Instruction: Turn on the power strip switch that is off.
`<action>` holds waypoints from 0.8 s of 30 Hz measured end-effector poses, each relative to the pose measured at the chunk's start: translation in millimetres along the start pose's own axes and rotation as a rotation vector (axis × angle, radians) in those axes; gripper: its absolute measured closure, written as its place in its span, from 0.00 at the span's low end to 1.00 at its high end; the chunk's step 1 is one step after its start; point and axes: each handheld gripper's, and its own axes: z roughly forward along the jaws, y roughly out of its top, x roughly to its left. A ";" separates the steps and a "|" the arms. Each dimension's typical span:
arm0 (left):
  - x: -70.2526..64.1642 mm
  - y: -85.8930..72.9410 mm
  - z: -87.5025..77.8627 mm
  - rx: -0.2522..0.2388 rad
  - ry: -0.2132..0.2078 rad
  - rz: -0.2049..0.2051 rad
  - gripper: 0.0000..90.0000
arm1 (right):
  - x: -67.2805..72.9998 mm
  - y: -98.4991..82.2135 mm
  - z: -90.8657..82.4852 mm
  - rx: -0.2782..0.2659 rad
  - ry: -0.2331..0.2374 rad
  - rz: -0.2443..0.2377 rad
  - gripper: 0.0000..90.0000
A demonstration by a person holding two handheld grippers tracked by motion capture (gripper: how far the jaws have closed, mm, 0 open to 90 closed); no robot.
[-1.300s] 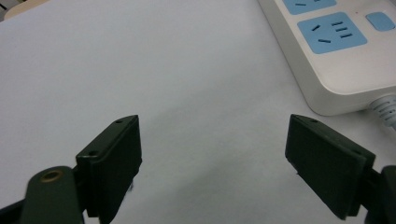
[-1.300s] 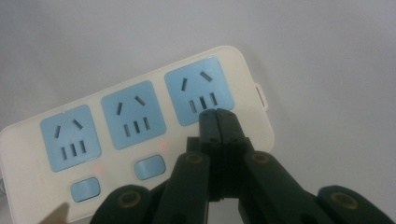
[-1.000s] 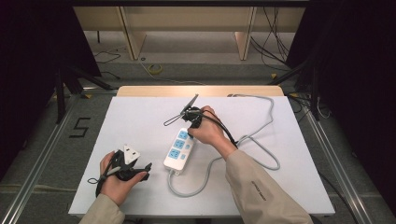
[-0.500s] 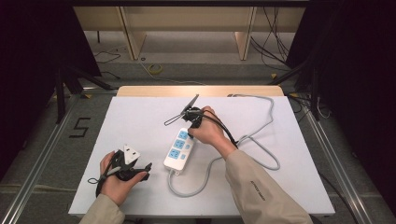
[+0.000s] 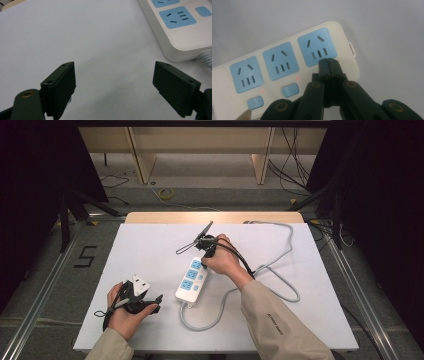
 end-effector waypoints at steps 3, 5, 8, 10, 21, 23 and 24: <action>-0.2 0.1 -0.3 0.000 0.000 0.002 0.20 | 0.1 -0.9 1.4 -0.007 0.007 -0.007 1.00; -0.3 0.1 -0.4 0.001 0.000 0.005 0.20 | 1.4 -0.9 1.6 -0.011 0.000 -0.006 1.00; 0.3 -0.1 -0.4 -0.001 -0.001 -0.001 0.20 | 2.3 -1.3 1.4 -0.012 -0.004 -0.013 1.00; 0.8 -0.3 -0.3 -0.001 -0.001 -0.004 0.20 | 2.2 -1.4 1.2 -0.015 -0.005 -0.012 1.00; 1.5 -1.4 -0.4 0.001 0.002 -0.006 0.20 | -3.0 -20.9 -15.2 -0.117 0.002 0.014 0.88; 1.1 -1.4 -0.6 0.001 0.002 -0.006 0.20 | -6.0 -28.0 -20.0 -0.133 0.021 0.026 0.84; 1.1 -1.5 -0.6 0.002 0.002 -0.005 0.20 | -7.8 -32.3 -22.6 -0.135 0.030 0.030 0.83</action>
